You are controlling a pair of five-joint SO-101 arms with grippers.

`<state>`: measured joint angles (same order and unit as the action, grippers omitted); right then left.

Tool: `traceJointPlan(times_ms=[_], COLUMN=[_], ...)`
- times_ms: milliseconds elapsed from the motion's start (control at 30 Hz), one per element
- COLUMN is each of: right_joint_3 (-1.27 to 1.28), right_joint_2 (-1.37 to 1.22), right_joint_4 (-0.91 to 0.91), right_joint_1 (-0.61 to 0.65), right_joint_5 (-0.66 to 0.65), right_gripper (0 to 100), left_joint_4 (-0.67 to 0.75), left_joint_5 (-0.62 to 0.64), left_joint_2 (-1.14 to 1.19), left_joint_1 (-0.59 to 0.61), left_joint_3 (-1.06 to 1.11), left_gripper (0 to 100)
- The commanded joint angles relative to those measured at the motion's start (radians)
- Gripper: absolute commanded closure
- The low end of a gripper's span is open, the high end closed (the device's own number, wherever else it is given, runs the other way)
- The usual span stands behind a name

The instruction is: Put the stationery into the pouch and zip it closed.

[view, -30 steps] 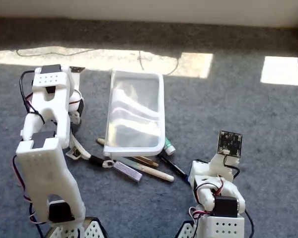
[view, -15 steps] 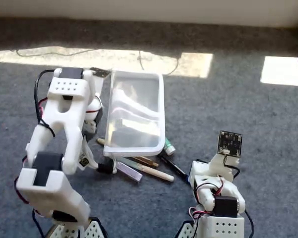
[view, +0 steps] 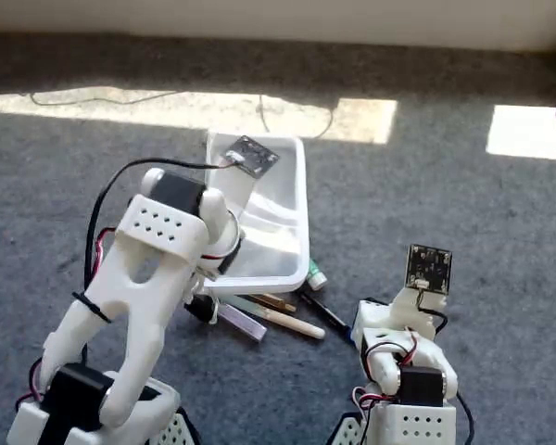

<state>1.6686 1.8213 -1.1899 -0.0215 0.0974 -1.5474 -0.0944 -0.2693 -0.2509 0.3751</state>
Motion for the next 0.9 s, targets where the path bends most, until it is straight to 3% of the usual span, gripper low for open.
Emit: traceJointPlan(times_ms=[0, 300, 567, 667, 867], right_joint_3=[0.101, 0.101, 0.101, 0.101, 0.101], right_joint_2=[0.01, 0.01, 0.01, 0.01, 0.01], right_joint_4=[0.019, 0.019, 0.084, 0.084, 0.084], right_joint_1=[0.007, 0.004, -0.096, -0.101, -0.101], right_joint_5=[0.008, 0.008, 0.008, 0.009, 0.009], right_gripper=[99.5, 99.5, 99.5, 99.5, 99.5], left_joint_4=[0.041, 0.133, 0.178, 0.172, 0.138], left_joint_5=[0.011, 0.109, 0.163, 0.16, 0.222], left_joint_2=[-0.117, -0.148, -0.148, -0.148, -0.15], left_joint_1=[-0.133, -0.297, -0.39, -0.426, -0.456], left_joint_3=[-0.002, -0.001, -0.001, -0.001, -0.01], left_gripper=[99, 99, 99, 93, 72])
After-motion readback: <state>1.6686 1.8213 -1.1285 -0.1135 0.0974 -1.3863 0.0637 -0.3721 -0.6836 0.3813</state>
